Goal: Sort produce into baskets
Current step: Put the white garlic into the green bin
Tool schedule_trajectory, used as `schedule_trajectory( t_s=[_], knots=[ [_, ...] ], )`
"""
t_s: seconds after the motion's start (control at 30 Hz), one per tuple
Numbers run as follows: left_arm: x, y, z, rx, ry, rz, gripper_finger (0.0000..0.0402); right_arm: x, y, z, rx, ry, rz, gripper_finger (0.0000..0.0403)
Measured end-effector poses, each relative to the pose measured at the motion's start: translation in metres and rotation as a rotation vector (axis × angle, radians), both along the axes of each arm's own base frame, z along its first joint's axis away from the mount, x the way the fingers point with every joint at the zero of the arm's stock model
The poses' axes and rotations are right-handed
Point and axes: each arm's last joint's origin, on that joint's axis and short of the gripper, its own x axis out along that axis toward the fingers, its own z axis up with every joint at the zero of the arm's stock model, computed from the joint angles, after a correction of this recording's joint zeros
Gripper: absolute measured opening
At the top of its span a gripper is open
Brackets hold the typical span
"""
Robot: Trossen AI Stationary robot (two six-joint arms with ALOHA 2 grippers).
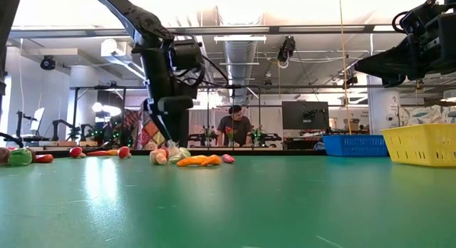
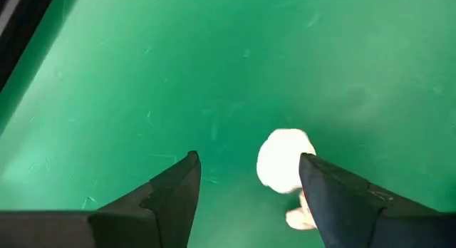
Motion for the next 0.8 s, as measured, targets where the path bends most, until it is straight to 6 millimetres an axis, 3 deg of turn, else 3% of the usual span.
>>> schedule_trajectory(
  t_s=[0.37, 0.8],
  knots=[
    [0.007, -0.025, 0.015, 0.015, -0.061, -0.056, 0.0224, 0.0, 0.0, 0.0, 0.0, 0.0, 0.0, 0.0068],
    [0.0, -0.032, -0.012, 0.043, -0.095, 0.061, 0.0224, 0.0, 0.0, 0.0, 0.0, 0.0, 0.0, 0.0068]
  ],
)
